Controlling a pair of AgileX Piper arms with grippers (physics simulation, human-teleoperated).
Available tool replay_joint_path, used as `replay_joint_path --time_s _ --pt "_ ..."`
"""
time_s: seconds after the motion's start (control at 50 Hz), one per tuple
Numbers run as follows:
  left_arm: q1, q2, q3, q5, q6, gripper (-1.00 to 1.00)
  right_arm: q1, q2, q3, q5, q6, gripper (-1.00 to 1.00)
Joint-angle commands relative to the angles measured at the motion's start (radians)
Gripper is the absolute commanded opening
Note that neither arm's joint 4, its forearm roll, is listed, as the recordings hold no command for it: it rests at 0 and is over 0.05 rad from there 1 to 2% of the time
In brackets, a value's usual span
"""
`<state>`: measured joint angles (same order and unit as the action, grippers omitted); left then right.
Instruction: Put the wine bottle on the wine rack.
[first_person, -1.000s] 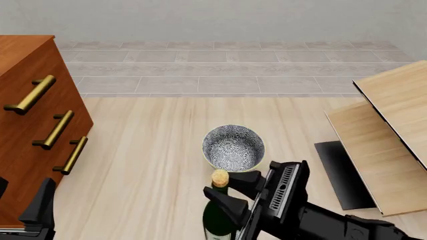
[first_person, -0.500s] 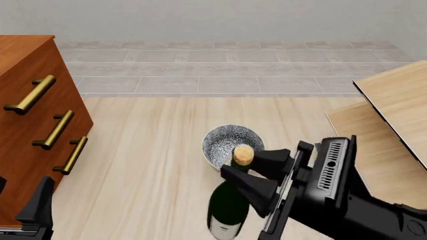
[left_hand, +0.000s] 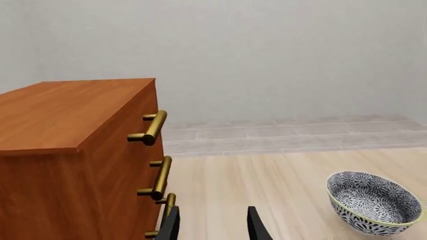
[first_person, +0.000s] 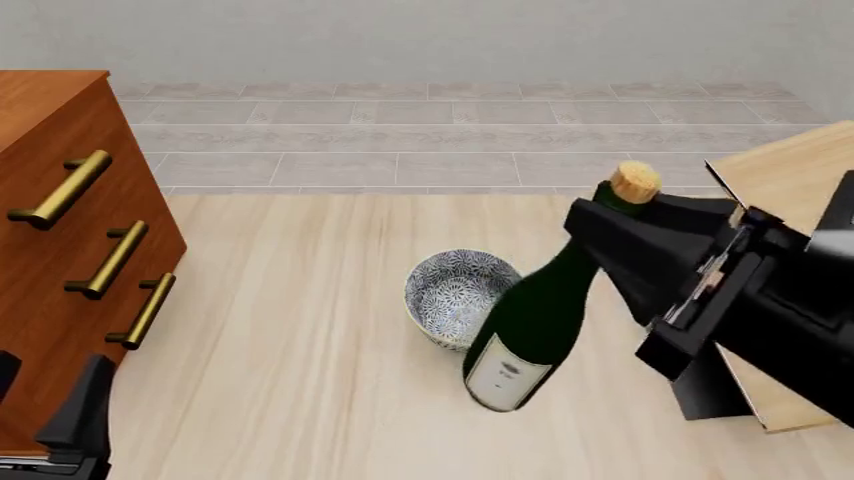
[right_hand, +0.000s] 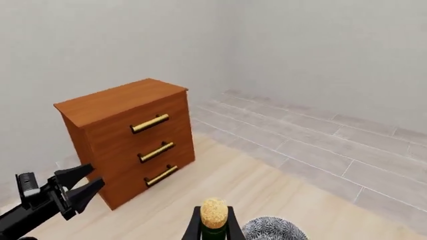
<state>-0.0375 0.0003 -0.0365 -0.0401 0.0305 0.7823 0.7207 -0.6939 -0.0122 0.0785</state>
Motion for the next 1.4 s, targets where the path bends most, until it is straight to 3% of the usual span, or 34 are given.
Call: replay_joint_path --time_s 0.02,0.26,0.32,0.54,0.6,0.78,1.12,1.4 --pt "-0.01 0.0 0.004 -0.003 -0.003 1.0 -0.129 -0.071 -0.061 0.084 0.072 -1.0" --pt "-0.024 0.0 0.002 -0.002 -0.006 1.0 -0.285 -0.126 -0.138 0.192 0.149 -1.0" --pt "-0.027 0.0 0.0 -0.002 -0.006 1.0 -0.318 -0.128 -0.163 0.222 0.144 -1.0" --pt "-0.041 0.0 -0.008 -0.001 -0.016 1.0 -0.51 -0.1 -0.317 0.357 0.201 -1.0" --pt "-0.043 0.0 -0.011 -0.001 -0.018 1.0 -0.548 -0.054 -0.371 0.417 0.195 -1.0" --pt "-0.044 0.0 -0.017 0.0 -0.023 1.0 -0.685 -0.006 -0.489 0.484 0.281 -1.0" --pt "-0.045 0.0 -0.029 0.005 -0.031 1.0 -0.853 0.07 -0.608 0.601 0.413 -1.0" --pt "-0.045 0.0 -0.018 -0.008 -0.049 1.0 -0.956 0.086 -0.66 0.691 0.444 -1.0"
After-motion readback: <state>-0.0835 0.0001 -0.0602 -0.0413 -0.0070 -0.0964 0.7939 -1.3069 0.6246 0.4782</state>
